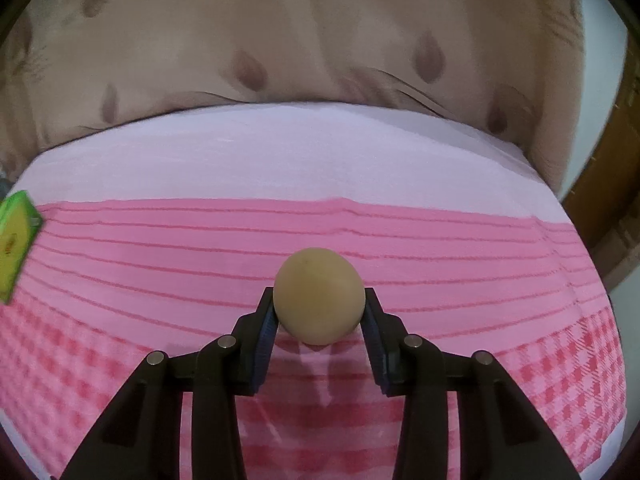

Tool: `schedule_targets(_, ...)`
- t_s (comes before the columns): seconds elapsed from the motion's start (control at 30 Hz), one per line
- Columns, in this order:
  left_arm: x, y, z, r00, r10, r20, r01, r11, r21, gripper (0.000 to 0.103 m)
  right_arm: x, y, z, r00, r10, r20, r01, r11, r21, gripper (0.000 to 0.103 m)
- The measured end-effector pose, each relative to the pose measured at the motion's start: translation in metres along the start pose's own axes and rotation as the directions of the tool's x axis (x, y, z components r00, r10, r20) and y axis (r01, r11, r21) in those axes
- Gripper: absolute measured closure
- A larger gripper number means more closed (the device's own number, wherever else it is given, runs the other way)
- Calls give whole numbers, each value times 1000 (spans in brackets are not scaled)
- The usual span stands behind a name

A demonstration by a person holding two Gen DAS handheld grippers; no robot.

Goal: Organize soft objects
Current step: 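Withdraw the left gripper from the tin while the right gripper holds the sponge, then lower the tan sponge into the gold tin and open the right gripper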

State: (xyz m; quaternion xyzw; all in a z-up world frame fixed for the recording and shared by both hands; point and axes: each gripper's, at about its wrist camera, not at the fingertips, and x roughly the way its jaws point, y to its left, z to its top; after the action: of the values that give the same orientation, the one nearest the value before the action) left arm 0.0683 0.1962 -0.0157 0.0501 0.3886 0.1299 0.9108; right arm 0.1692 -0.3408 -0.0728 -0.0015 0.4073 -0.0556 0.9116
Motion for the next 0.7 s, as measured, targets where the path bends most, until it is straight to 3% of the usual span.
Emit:
schedule_targets(0.2,0,-1,-2,1000,1,1,-1,1000,11,41,-30,65,14,992,123,37,-118,987,-105,65)
schedule_targets(0.33,0,0,-2,1000,1,1,-1,1000,5,41,-50,122,19,972,231,41,-219,956,-194,65)
schedule_targets(0.7,5,13,0,1000,19,-12,-19,999,-48,40,-102,272,8,880,475,-23,-440,795,-418,65)
